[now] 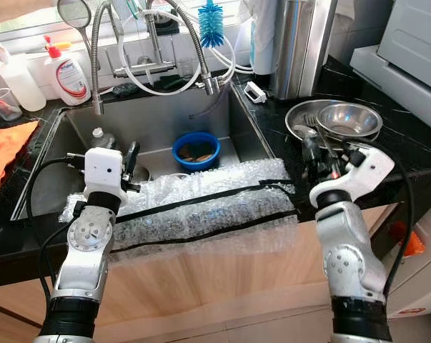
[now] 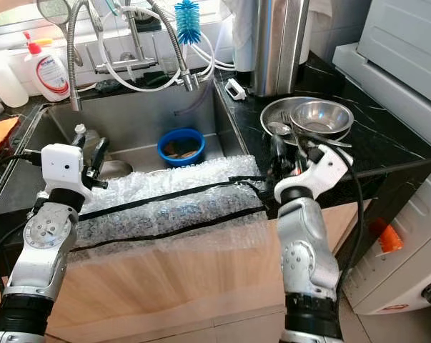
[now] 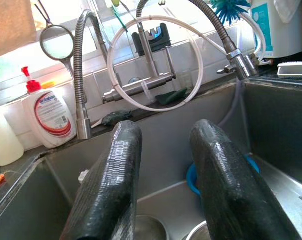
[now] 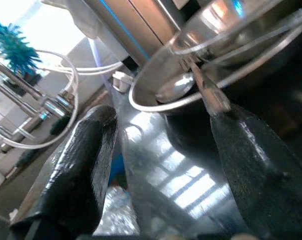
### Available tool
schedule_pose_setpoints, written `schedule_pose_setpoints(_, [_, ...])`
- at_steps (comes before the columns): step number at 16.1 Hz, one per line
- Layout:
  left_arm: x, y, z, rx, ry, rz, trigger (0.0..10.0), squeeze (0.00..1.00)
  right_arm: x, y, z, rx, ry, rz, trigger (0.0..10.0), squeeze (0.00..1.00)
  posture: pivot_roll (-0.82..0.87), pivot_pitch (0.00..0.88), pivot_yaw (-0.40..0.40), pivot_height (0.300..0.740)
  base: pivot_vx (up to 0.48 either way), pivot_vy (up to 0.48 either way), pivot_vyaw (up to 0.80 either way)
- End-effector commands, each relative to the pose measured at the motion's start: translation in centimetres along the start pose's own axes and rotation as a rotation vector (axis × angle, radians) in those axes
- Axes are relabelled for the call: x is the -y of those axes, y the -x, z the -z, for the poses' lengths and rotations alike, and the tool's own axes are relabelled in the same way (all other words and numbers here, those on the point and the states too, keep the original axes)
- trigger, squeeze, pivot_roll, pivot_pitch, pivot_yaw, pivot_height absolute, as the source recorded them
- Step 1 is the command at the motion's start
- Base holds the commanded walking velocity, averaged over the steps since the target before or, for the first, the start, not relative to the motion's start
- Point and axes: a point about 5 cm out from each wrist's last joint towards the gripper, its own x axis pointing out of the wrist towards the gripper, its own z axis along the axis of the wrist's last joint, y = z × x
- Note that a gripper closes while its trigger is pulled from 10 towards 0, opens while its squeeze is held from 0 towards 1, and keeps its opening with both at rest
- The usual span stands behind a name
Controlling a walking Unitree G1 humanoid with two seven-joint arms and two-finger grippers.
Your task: Kitchen organization
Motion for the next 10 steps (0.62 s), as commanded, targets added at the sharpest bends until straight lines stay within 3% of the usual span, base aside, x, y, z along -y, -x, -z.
schedule_pose_setpoints(1, [0.1,-0.1,-0.4,0.02,-0.016,0.016,10.0,0.0,-0.5,0.3,0.3,-0.011,0.016,0.004,10.0,0.0,-0.15,0.0,0.102,0.74,0.0,0.0,0.0])
schedule_pose_setpoints(4, [0.1,-0.1,-0.4,0.019,-0.016,0.014,10.0,0.0,-0.6,0.6,0.9,-0.026,0.058,0.011,10.0,0.0,-0.15,0.0,0.101,0.74,0.0,0.0,0.0])
schedule_pose_setpoints(5, [0.1,-0.1,-0.4,0.018,-0.016,0.013,10.0,0.0,-0.7,0.7,0.7,-0.008,0.115,0.01,10.0,0.0,-0.15,0.0,0.099,0.74,0.0,0.0,0.0])
schedule_pose_setpoints(7, [0.1,-0.1,-0.3,0.018,-0.015,0.013,10.0,0.0,-1.0,0.8,-0.1,0.071,0.327,-0.004,10.0,0.0,-0.15,0.0,0.099,0.74,0.0,0.0,0.0])
schedule_pose_setpoints(10, [0.2,-0.2,-0.3,0.019,-0.011,0.015,10.0,0.0,-1.4,1.0,-0.6,0.138,0.465,-0.011,10.0,0.0,-0.15,0.0,0.099,0.74,0.0,0.0,0.0])
